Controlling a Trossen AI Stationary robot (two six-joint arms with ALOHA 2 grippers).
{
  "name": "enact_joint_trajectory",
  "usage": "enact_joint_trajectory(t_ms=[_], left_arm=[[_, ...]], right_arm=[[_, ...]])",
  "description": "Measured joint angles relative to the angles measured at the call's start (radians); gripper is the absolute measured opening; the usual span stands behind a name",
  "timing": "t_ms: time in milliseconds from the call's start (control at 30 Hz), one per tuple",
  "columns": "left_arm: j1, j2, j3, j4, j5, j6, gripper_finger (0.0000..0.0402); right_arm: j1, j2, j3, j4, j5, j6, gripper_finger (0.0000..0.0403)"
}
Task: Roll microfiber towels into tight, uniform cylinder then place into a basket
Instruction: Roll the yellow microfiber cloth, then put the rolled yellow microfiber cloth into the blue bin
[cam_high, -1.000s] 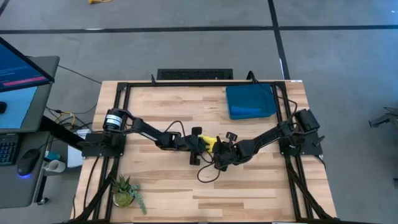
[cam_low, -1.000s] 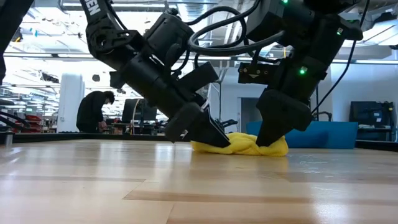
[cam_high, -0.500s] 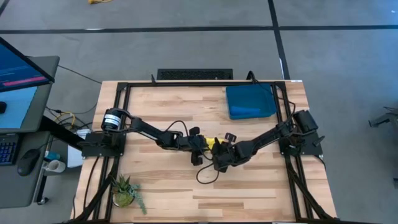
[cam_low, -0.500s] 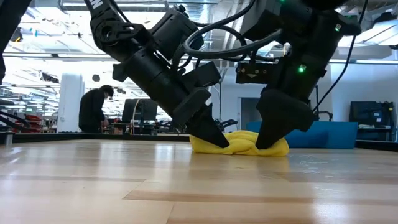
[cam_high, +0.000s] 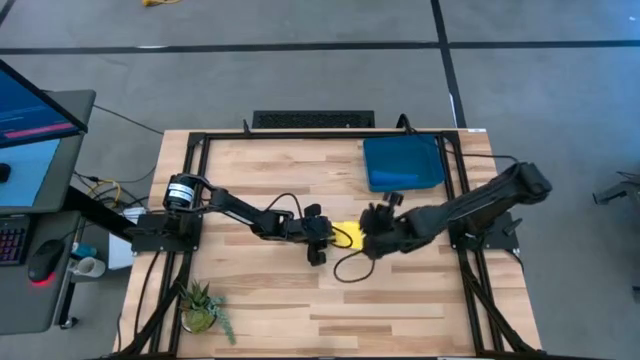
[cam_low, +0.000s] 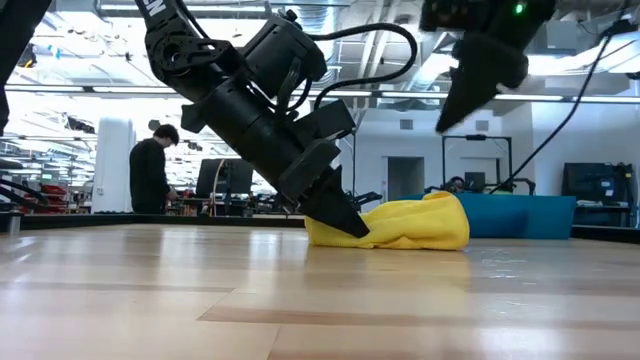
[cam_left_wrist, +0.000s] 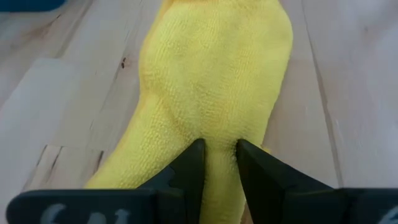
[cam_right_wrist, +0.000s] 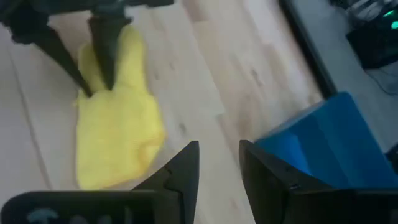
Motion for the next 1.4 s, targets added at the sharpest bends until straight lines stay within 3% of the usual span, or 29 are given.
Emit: enact_joint_trajectory(t_ms=[133, 300, 400, 667, 800, 1033, 1200, 1400], left_arm=[[0.000, 0.000, 0.000, 0.002, 0.000, -0.009, 0.0091], [0.000, 0.000, 0.000, 0.003, -0.001, -0.009, 0.0091], [0.000, 0.000, 0.000, 0.004, -0.001, -0.009, 0.0091], [-0.002, 0.001, -0.001, 0.009, -0.002, 0.016, 0.0091], [-0.002, 0.001, -0.001, 0.008, -0.002, 0.017, 0.0091], [-0.002, 0.001, -0.001, 0.008, -0.003, 0.017, 0.0091], [-0.002, 0.001, -0.001, 0.008, -0.004, 0.018, 0.0091], [-0.005, 0.002, -0.001, 0.007, -0.032, 0.047, 0.0091]], right_arm=[[-0.031, -0.127, -0.080, 0.096, 0.026, -0.033, 0.0131], [-0.114, -0.195, -0.233, 0.440, -0.122, -0.138, 0.0128], [-0.154, -0.174, -0.280, 0.588, -0.221, -0.236, 0.0139], [-0.257, 0.025, -0.280, 0.772, -0.420, -0.383, 0.0213], [-0.293, 0.126, -0.247, 0.774, -0.456, -0.393, 0.0232], [-0.335, 0.243, -0.158, 0.665, -0.564, -0.359, 0.0228], [-0.376, 0.297, -0.105, 0.591, -0.718, -0.304, 0.0204], [-0.412, 0.311, -0.093, 0.584, -0.910, -0.260, 0.0145]])
